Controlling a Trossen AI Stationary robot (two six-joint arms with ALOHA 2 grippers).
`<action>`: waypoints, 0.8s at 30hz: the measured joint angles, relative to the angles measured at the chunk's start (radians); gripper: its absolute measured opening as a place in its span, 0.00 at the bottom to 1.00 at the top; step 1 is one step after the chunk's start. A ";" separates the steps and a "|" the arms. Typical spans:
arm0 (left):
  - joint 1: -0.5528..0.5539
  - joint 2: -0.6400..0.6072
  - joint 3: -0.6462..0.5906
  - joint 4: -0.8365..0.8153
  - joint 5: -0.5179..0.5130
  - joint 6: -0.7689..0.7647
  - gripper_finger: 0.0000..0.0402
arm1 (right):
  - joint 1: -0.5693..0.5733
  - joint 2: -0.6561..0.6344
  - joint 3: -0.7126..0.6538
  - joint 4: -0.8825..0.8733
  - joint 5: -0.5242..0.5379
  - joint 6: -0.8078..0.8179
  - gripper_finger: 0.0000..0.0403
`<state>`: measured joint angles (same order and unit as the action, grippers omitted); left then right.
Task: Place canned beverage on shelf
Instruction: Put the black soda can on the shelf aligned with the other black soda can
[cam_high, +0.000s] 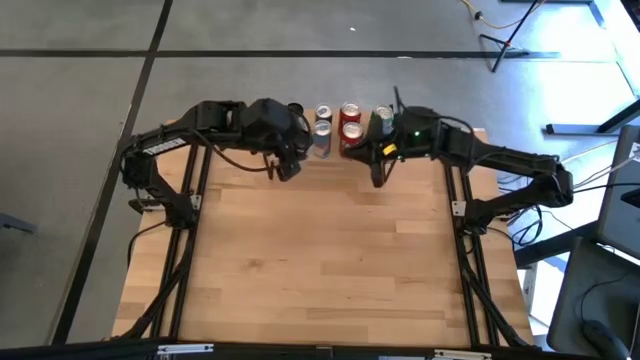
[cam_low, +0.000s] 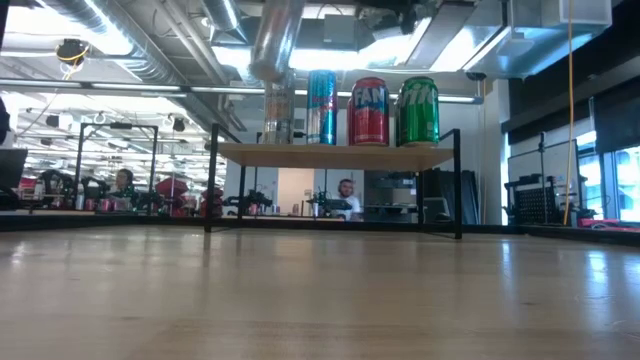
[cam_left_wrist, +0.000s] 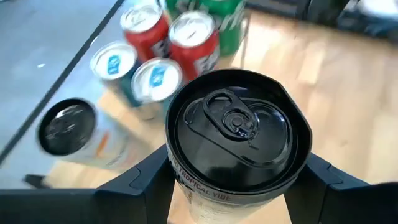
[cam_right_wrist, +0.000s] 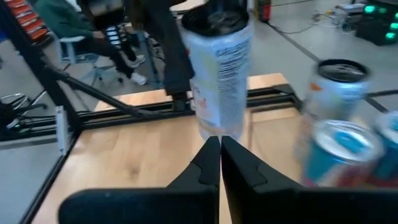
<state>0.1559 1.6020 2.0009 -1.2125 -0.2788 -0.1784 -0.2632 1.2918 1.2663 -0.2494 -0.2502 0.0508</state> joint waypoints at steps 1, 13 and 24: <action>0.012 0.000 -0.009 -0.007 0.002 0.026 0.53 | -0.009 -0.011 0.000 -0.015 0.004 0.001 0.02; 0.212 0.000 -0.157 0.053 0.154 0.291 0.53 | -0.032 -0.060 0.000 -0.154 0.067 0.051 0.02; 0.323 -0.107 -0.330 0.283 0.322 0.344 0.53 | -0.031 -0.060 0.000 -0.159 0.085 0.081 0.02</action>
<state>0.4787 1.4950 1.6708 -0.9296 0.0433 0.1656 -0.2944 1.2320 1.2663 -0.4084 -0.1650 0.1322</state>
